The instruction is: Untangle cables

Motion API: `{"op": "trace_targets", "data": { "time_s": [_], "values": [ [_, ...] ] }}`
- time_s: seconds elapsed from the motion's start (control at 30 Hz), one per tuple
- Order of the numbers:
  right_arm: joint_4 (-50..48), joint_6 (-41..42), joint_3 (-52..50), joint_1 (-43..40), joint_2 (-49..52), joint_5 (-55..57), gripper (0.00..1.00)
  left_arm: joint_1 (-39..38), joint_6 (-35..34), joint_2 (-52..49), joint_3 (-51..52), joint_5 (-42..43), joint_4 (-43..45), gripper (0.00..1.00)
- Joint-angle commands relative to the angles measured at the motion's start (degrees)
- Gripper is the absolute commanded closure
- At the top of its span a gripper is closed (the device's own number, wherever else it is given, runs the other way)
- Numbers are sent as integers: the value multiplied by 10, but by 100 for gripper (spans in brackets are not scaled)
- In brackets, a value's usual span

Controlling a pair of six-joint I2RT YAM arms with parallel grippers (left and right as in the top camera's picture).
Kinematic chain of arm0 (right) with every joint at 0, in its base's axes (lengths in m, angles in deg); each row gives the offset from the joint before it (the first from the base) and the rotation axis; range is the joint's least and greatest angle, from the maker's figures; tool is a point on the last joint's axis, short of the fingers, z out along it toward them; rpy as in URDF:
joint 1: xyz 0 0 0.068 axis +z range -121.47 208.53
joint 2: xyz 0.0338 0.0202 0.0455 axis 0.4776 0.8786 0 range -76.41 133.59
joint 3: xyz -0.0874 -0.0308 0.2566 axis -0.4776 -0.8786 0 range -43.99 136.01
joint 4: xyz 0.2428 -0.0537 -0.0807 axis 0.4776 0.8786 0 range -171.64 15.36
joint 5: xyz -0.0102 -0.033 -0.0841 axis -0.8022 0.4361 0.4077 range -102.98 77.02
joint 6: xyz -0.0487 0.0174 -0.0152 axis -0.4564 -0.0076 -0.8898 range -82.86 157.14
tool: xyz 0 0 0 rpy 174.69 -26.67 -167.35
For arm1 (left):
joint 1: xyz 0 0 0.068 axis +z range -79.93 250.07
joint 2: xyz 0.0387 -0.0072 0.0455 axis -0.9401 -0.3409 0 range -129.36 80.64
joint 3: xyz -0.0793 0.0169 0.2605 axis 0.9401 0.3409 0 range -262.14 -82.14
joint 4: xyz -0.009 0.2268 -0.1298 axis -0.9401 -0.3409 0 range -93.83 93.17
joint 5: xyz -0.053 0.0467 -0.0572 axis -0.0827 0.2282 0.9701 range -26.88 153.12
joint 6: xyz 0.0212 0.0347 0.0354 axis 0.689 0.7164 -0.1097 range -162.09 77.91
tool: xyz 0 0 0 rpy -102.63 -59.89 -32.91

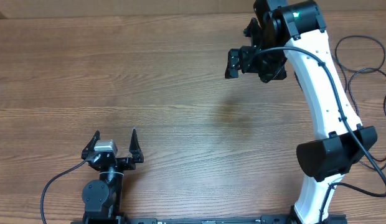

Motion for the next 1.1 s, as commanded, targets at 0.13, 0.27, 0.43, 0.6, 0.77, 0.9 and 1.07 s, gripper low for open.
{"op": "trace_targets", "data": {
  "time_s": [0.13,0.27,0.43,0.6,0.77,0.9,1.07],
  "values": [
    [0,-3,-3,-6,-26,6,0,4,11,6,2,-9,1,0],
    [0,-3,-4,-6,-63,33,0,4,11,6,2,-9,1,0],
    [0,-5,-4,-6,-121,56,0,4,11,6,2,-9,1,1],
    [0,-5,-47,-6,-192,73,0,4,11,6,2,-9,1,0],
    [-1,-3,-199,-6,-294,105,0,4,11,6,2,-9,1,0],
    [-28,0,-334,-6,-370,116,0,4,11,6,2,-9,1,0],
    [-135,5,-469,-6,-466,117,0,4,11,6,2,-9,1,0]
  ]
}}
